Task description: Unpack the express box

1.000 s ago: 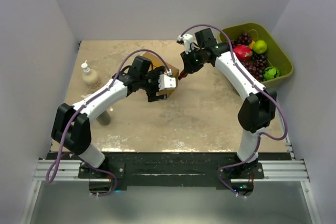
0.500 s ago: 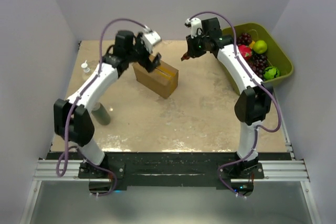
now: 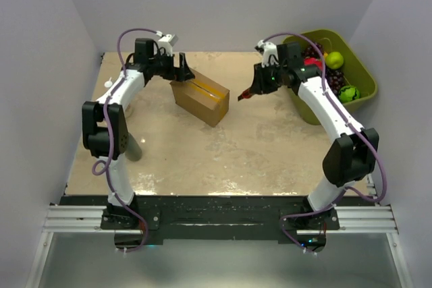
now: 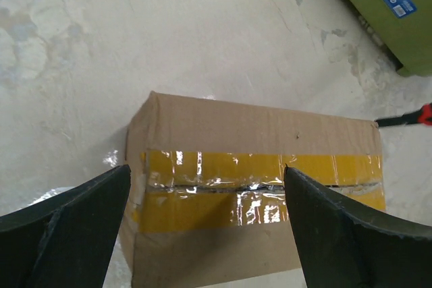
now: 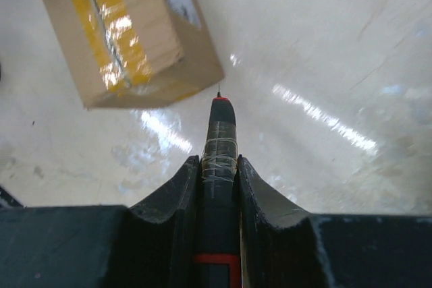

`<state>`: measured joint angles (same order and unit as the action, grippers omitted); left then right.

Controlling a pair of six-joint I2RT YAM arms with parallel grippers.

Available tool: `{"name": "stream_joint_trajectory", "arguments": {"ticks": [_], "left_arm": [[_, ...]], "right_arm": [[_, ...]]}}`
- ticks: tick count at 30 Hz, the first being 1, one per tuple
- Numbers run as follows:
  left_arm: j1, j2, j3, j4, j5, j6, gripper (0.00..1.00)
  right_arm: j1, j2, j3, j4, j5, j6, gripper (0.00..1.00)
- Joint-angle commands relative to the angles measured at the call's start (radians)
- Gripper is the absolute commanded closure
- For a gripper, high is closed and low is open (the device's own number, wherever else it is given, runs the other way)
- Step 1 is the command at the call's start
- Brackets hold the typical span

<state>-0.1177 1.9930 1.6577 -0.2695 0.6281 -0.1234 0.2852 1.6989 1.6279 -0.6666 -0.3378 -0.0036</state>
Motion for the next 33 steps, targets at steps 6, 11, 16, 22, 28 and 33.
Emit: {"name": "stream_joint_trajectory", "arguments": {"ticks": [6,11,16,22,28,33], "left_arm": [[0.016,-0.158,-0.209,0.019,0.124,-0.101,0.0],[0.016,-0.263,-0.324,-0.013,0.102,-0.093,0.0],[0.02,-0.31,-0.368,-0.063,0.036,-0.044,0.0],[0.062,-0.278,-0.159,-0.157,-0.042,0.114,0.0],[0.032,-0.172,0.088,-0.192,0.193,0.275,0.0],[-0.161,-0.022,0.355,-0.437,0.135,0.71,0.0]], "right_arm": [[0.094,0.01,-0.044,0.064,-0.043,0.053,1.0],[0.097,0.113,0.122,0.061,0.088,0.01,1.0],[0.097,0.162,0.197,0.025,0.154,-0.036,1.0],[0.054,0.053,0.093,0.01,0.14,-0.038,1.0],[-0.121,0.076,0.118,0.076,-0.157,0.066,1.0],[-0.136,0.108,0.124,0.228,-0.317,0.172,1.0]]}}
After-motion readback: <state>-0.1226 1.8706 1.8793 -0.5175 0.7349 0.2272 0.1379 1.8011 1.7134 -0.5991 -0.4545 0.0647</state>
